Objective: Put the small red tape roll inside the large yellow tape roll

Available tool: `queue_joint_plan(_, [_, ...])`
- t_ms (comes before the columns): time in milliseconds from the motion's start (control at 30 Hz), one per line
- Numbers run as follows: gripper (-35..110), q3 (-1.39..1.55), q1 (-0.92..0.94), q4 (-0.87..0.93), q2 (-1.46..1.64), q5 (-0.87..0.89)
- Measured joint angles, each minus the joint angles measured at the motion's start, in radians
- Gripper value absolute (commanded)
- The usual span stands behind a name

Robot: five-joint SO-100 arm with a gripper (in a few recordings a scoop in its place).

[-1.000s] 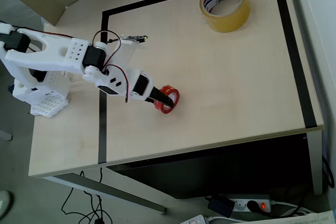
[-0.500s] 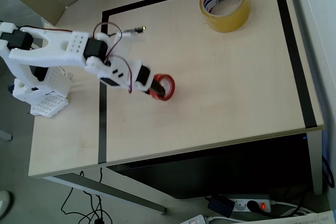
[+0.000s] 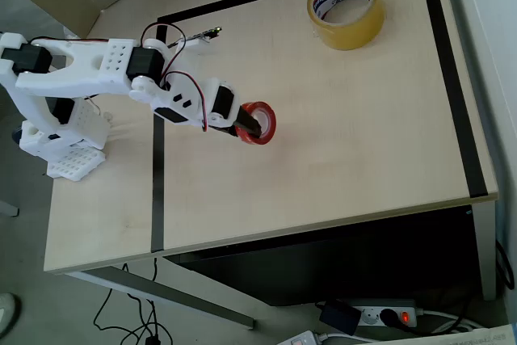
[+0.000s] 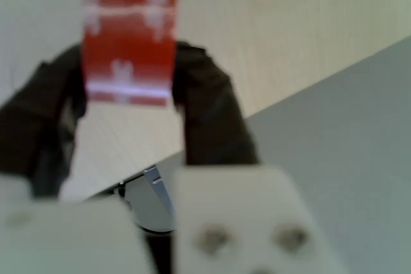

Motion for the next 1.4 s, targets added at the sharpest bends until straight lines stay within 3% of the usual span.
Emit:
queue_joint_plan(433, [0,0.083,-0.046,-0.097,0.0,0.002])
queue_joint_plan(633, [0,-0.029,-0.118,-0.1,0.0,-0.026])
queue_joint_plan(967, [0,-0.425,-0.225,-0.087,-0.19,-0.051])
queue_joint_plan(1200, [0,-0.966,-0.304,0.133,-0.623,-0.091])
queue_joint_plan(1400, [0,-1.281,-0.31,0.149,-0.824,-0.152])
